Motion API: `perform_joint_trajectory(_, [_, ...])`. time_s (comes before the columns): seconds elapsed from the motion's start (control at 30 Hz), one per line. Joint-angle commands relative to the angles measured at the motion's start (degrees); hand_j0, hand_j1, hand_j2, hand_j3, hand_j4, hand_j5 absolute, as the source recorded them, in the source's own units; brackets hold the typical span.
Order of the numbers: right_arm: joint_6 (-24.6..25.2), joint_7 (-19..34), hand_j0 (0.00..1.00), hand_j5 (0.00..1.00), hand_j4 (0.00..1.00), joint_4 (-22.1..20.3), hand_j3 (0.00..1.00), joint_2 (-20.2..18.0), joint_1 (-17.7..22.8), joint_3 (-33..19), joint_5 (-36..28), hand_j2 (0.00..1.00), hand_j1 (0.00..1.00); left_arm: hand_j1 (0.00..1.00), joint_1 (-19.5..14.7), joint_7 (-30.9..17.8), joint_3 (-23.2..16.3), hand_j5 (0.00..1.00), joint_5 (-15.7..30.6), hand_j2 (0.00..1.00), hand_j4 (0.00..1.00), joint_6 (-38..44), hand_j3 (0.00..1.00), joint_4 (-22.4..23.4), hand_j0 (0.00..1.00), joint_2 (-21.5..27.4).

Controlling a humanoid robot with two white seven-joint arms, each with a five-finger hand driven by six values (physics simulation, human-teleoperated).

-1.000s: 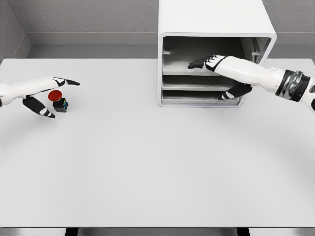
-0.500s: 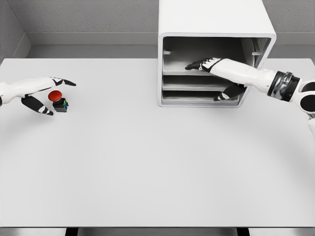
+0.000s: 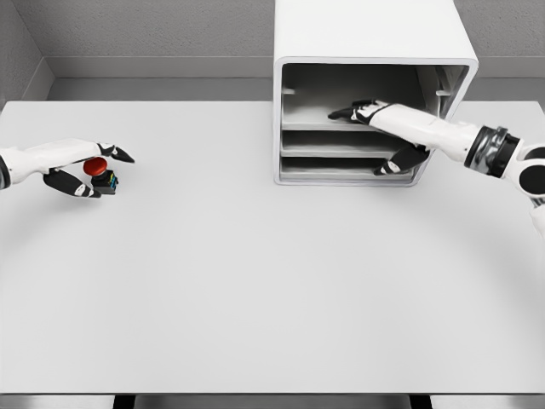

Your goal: Slide open multi-storey tabletop storage cabinets and put open load switch and slide close multi-storey tabletop storage cabinets

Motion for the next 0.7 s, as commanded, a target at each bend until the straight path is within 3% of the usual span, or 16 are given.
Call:
perform_joint_trajectory(0.0, [-0.4,0.07,1.0,1.0,1.0,0.42,1.0,-0.27,0.0,0.23,4.26,1.0,1.0,0.77,0.0,0.02,0.08,0.77,0.33,0.77,0.77,0.06,0.77,-0.02,0.77,0.11])
perform_joint_trajectory(0.2, [-0.4,-0.37,1.0,1.0,1.0,-2.22,1.0,-2.73,1.14,-0.3,4.0,1.0,1.0,0.69,0.0,0.02,0.35,0.69,0.33,0.69,0.69,0.06,0.69,-0.11,0.69,0.11])
perform_joint_trajectory(0.27, [-0.4,-0.37,1.0,1.0,1.0,-2.92,1.0,-3.43,1.93,-0.3,3.91,1.0,1.0,0.58,0.0,0.02,0.26,0.58,0.33,0.58,0.58,0.06,0.58,-0.11,0.58,0.19])
perform_joint_trajectory(0.33, [-0.4,-0.46,1.0,1.0,1.0,-3.18,1.0,-3.87,2.2,-0.3,3.74,1.0,1.0,0.54,0.0,0.02,0.26,0.54,0.33,0.54,0.54,0.06,0.54,-0.11,0.54,0.19])
perform_joint_trajectory(0.67, [-0.4,-0.63,1.0,1.0,1.0,-8.9,1.0,-7.04,5.63,-2.41,2.77,1.0,1.0,0.45,-0.26,-0.24,0.7,0.45,0.33,0.45,0.45,0.06,0.45,0.07,0.45,0.46])
